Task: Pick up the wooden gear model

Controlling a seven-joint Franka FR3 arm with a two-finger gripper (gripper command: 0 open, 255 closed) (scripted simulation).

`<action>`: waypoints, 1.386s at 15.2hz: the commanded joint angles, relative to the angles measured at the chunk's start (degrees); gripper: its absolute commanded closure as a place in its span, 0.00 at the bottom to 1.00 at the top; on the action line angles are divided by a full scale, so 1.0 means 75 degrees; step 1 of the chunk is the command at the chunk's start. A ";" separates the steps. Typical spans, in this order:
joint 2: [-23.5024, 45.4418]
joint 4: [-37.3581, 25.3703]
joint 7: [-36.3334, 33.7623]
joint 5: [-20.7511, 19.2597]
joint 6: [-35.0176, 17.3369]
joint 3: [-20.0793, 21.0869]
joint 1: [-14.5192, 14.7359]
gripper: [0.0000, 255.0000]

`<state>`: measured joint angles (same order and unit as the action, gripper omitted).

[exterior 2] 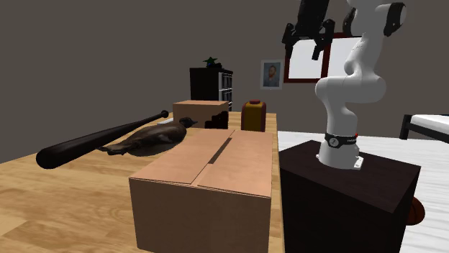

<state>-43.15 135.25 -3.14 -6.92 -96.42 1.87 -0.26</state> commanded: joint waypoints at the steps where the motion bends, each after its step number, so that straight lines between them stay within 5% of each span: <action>1: 0.0000 0.0000 0.0000 0.0000 0.0000 0.0000 0.0000 0.00; 12: 0.1813 0.0000 0.1399 -0.0383 -0.1725 -0.1666 -0.0533 0.00; 21: 0.4001 -0.0818 0.2764 0.0038 -0.2897 -0.2910 -0.0763 0.00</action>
<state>-14.98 129.66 16.40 -7.24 -117.08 -19.04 -5.82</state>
